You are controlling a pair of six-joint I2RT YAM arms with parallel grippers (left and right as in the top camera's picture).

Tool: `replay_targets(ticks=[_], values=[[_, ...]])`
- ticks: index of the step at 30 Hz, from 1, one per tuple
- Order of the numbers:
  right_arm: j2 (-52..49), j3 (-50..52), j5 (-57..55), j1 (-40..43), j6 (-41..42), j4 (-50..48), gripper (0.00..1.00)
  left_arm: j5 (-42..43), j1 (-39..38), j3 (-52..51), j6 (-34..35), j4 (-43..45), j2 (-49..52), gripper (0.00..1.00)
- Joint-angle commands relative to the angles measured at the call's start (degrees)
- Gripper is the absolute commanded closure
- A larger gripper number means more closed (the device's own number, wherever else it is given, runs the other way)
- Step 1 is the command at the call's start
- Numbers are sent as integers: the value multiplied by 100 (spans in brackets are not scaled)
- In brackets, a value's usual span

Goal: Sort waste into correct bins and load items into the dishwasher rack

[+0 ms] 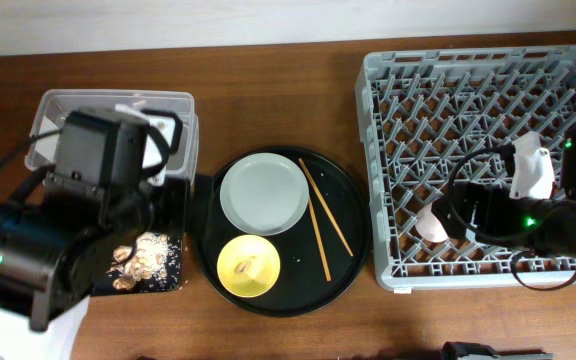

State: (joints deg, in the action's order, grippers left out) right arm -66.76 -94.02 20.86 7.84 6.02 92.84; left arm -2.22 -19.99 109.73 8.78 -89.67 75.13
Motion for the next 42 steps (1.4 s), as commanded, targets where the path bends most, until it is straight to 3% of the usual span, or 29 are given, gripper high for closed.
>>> replay_targets(ticks=[1, 5, 10, 13, 15, 16, 27, 33, 38, 42], values=[[-101, -39, -52, -37, 20, -4, 1, 98, -48, -24, -55, -317, -293, 1], [-212, -39, -52, -37, 20, -4, 1, -778, -85, -35, -76, -695, -562, 1], [-428, -39, -52, -37, 20, -4, 1, -973, -85, -103, -92, -608, -1198, 1], [-570, -39, -52, -37, 20, -4, 1, -844, 31, -667, -697, 584, -1803, 1], [-715, -39, -52, -37, 20, -4, 1, -111, 247, -1928, -1633, 2026, -2573, 1], [-765, -39, -52, -37, 20, -4, 1, 63, 332, -2472, -1770, 2503, -2874, 1], [-1637, -39, -52, -37, 20, -7, 1, 476, 710, -7632, -1790, 6164, -6166, 1], [-2114, -39, -52, -37, 20, -11, 1, 745, 855, -9860, -1790, 8137, -7145, 1], [-2345, -39, -52, -33, 20, -26, 2, 1174, 855, -10931, -1790, 9270, -7486, 1], [-2396, -39, -52, -33, 20, -26, 1, 1145, 866, -10922, -1790, 8594, -7479, 1]])
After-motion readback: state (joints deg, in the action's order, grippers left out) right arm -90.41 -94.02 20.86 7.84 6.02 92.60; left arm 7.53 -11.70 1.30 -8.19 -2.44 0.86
